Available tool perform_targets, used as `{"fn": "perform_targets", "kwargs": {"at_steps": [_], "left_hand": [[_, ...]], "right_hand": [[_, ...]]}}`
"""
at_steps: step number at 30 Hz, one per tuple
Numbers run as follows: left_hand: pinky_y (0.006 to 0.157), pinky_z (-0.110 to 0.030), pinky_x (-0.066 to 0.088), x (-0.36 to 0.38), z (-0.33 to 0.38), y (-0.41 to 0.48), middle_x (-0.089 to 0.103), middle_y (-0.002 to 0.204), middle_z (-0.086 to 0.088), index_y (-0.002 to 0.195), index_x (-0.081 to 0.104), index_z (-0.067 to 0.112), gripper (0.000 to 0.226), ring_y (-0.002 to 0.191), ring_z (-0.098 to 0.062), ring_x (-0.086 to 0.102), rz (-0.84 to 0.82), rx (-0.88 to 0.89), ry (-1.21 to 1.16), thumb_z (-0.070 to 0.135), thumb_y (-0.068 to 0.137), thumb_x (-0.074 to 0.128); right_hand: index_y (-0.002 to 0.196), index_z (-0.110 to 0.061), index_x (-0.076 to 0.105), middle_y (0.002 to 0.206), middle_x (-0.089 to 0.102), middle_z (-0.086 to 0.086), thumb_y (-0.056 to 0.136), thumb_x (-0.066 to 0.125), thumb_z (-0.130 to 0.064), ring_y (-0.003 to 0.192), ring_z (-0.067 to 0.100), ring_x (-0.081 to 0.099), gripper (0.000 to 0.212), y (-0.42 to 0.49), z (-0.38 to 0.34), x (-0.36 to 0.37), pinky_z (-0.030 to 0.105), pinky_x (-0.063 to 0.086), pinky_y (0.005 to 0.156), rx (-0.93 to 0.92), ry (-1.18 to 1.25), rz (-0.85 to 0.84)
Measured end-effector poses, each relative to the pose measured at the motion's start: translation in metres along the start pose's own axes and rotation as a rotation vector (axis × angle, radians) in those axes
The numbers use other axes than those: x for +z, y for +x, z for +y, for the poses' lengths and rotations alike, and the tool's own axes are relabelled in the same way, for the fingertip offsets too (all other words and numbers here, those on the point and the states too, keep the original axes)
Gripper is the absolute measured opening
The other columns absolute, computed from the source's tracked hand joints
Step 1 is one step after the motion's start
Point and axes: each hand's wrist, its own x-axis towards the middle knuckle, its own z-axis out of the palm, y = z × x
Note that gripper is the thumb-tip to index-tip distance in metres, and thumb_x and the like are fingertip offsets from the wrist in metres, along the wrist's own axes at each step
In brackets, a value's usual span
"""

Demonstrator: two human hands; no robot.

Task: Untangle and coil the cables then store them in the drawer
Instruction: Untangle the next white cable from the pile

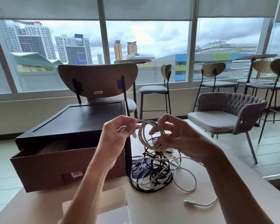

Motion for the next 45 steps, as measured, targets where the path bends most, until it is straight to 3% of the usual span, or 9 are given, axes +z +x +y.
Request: {"fn": "perform_targets", "kwargs": {"at_steps": [9,16,20,23,27,32,38,42,45], "left_hand": [[0.073,-0.027,0.058,0.017,-0.005,-0.001,0.076,0.084,-0.005,0.105,0.072,0.002,0.020,0.068,-0.013,0.068,0.093,-0.472,-0.644,0.001,0.086,0.067],[0.063,-0.026,0.061,0.019,-0.005,0.003,0.072,0.089,-0.017,0.106,0.068,-0.007,0.030,0.071,-0.021,0.068,0.218,-0.426,-0.776,0.003,0.078,0.066],[0.054,-0.022,0.060,0.022,-0.004,0.003,0.071,0.084,-0.018,0.097,0.069,-0.004,0.013,0.060,-0.018,0.069,0.218,-0.461,-0.827,0.001,0.091,0.059],[0.051,-0.024,0.058,0.018,0.000,0.000,0.070,0.082,-0.015,0.103,0.068,-0.001,0.016,0.059,-0.016,0.068,0.115,-0.495,-0.732,0.002,0.097,0.054],[0.077,-0.031,0.052,0.014,0.001,-0.003,0.072,0.080,-0.004,0.109,0.073,0.015,0.024,0.073,-0.011,0.068,0.017,-0.416,-0.450,0.008,0.101,0.051],[0.085,-0.025,0.055,0.014,0.008,-0.005,0.072,0.088,-0.005,0.123,0.067,0.017,0.030,0.086,-0.012,0.069,-0.108,-0.241,-0.267,0.016,0.093,0.063],[0.088,-0.030,0.058,0.013,0.000,-0.002,0.071,0.087,-0.007,0.137,0.055,0.020,0.052,0.083,-0.015,0.074,-0.017,-0.166,-0.133,0.001,0.090,0.068],[0.078,-0.026,0.059,0.017,0.000,-0.002,0.070,0.085,-0.014,0.133,0.058,0.019,0.047,0.077,-0.017,0.073,0.079,-0.133,-0.301,0.000,0.090,0.066],[0.076,-0.028,0.060,0.021,-0.003,-0.001,0.071,0.084,-0.016,0.128,0.061,0.014,0.039,0.077,-0.019,0.074,0.189,-0.091,-0.344,0.003,0.091,0.067]], "right_hand": [[0.095,-0.018,0.061,0.112,0.069,0.014,0.079,0.073,-0.001,0.089,0.023,0.064,0.026,0.009,0.009,0.006,0.043,0.057,0.079,-0.030,-0.040,0.102],[0.103,-0.018,0.060,0.118,0.068,0.010,0.080,0.075,0.003,0.098,0.026,0.060,0.034,0.009,0.012,0.008,0.046,0.053,0.089,-0.004,-0.132,0.025],[0.103,-0.016,0.059,0.116,0.069,0.008,0.079,0.076,0.002,0.092,0.023,0.060,0.035,0.012,0.017,0.012,0.041,0.053,0.086,-0.007,-0.145,0.055],[0.103,-0.012,0.061,0.114,0.069,0.012,0.078,0.077,0.002,0.089,0.021,0.065,0.034,0.012,0.017,0.011,0.039,0.057,0.081,-0.032,-0.162,0.136],[0.101,-0.011,0.063,0.108,0.070,0.010,0.075,0.079,0.006,0.084,0.018,0.066,0.035,0.016,0.020,0.011,0.037,0.057,0.077,-0.077,-0.206,0.252],[0.102,-0.012,0.065,0.106,0.069,0.009,0.075,0.081,0.003,0.085,0.020,0.068,0.035,0.021,0.022,0.013,0.047,0.060,0.082,-0.112,-0.212,0.388],[0.107,-0.014,0.067,0.107,0.069,0.004,0.077,0.082,-0.008,0.095,0.026,0.070,0.034,0.023,0.020,0.019,0.041,0.060,0.084,-0.115,-0.269,0.378],[0.113,-0.013,0.069,0.117,0.069,0.001,0.086,0.074,-0.002,0.111,0.009,0.065,0.030,0.025,0.020,0.022,0.024,0.057,0.081,-0.099,-0.348,0.369],[0.113,-0.022,0.071,0.132,0.059,-0.006,0.086,0.074,-0.005,0.121,0.000,0.056,0.032,0.023,0.020,0.020,0.026,0.052,0.096,-0.091,-0.438,0.324]]}}
